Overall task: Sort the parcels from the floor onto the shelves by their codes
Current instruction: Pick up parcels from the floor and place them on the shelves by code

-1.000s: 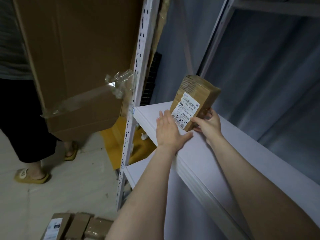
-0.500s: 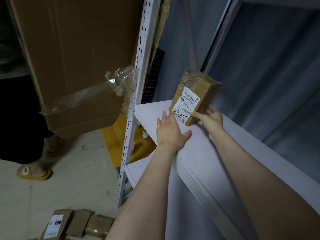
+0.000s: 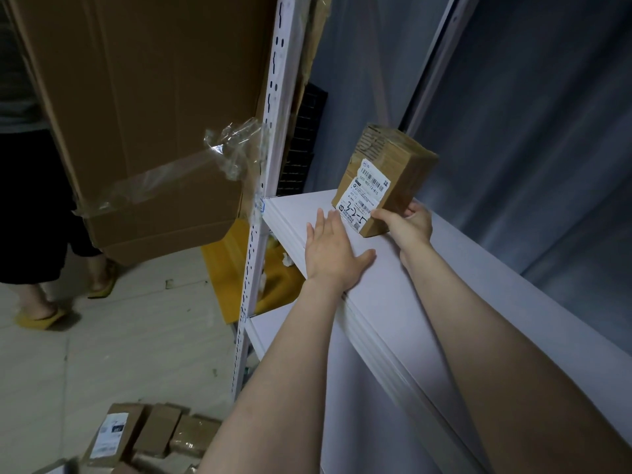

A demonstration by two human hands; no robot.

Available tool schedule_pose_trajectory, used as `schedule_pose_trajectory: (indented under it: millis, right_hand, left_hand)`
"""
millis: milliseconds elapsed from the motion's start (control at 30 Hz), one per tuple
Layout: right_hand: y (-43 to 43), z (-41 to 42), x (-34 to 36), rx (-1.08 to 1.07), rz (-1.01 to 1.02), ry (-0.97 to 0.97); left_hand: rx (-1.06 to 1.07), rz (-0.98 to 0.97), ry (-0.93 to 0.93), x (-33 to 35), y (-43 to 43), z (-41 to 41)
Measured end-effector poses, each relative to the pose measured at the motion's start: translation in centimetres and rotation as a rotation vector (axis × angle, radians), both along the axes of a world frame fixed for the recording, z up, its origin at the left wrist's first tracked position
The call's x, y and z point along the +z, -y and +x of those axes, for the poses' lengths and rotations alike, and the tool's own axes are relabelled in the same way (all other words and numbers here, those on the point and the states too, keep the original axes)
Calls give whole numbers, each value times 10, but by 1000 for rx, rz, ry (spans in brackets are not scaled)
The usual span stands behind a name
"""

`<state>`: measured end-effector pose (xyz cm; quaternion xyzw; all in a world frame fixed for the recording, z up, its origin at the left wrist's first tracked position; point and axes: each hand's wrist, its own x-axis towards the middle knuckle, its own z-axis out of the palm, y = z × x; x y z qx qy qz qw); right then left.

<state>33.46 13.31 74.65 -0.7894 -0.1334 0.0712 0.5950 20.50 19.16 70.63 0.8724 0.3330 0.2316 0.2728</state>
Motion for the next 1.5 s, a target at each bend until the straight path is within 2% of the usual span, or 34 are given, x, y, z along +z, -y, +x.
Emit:
schedule_pose_trajectory:
  millis: [267, 367, 533, 700, 867, 1033, 1200, 1500]
  right_hand:
    - [2, -22, 2, 45, 17, -63]
    - [8, -36, 5, 55, 48, -78]
    - [18, -69, 14, -3, 57, -46]
    - [22, -122, 9, -106, 42, 7]
    - [21, -198, -8, -158, 108, 12]
    - [15, -275, -33, -57, 128, -58]
    - [16, -342, -74, 23, 51, -167]
    - [50, -419, -190, 209, -253, -607]
  left_hand:
    - [-24, 31, 20, -2, 2, -4]
    - [-35, 23, 83, 1, 4, -7]
    - [-69, 67, 179, -2, 6, -27]
    - [-83, 117, 234, -35, -5, -86]
    - [-144, 66, 127, -56, -14, -168]
    - [-124, -24, -67, -65, -16, -257]
    - [-83, -110, -152, -89, -17, -333]
    - [-100, -287, -333, -178, 0, -425]
